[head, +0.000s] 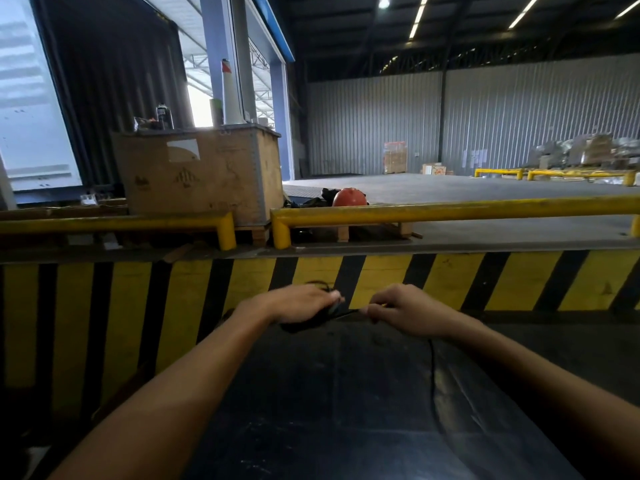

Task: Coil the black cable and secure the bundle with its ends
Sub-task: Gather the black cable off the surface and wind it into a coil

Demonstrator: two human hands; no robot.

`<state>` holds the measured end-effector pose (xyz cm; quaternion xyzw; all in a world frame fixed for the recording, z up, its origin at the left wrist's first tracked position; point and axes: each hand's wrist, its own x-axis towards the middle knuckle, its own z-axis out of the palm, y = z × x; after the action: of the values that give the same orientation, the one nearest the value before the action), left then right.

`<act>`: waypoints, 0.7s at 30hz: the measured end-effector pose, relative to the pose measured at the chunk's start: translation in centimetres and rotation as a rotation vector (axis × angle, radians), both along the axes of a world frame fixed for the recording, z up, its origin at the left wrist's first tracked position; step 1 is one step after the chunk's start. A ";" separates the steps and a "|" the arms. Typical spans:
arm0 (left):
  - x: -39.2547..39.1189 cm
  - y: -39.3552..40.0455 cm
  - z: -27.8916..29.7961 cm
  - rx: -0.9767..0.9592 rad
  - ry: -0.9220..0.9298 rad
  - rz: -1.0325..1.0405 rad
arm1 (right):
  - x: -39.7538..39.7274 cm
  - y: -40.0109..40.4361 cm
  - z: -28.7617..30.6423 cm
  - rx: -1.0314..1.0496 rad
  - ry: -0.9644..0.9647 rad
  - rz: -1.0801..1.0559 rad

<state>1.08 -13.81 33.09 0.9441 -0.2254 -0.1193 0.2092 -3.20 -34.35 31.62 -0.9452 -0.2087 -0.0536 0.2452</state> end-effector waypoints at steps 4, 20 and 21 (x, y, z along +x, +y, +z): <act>-0.9 -0.3 -0.9 0.135 0.218 -0.025 | 1.2 -2.1 -0.3 -0.027 -0.094 -0.043; -2.5 -4.9 3.0 -0.950 0.334 -0.211 | -2.7 4.1 -5.7 0.118 -0.090 0.161; -2.2 -4.4 2.5 -0.881 0.284 -0.184 | -2.9 3.8 -5.4 0.070 -0.079 0.166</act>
<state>-1.15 -18.22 35.56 0.7158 -0.3064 -0.1582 0.6072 -6.12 -30.53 26.25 -0.9128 -0.2936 -0.0777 0.2731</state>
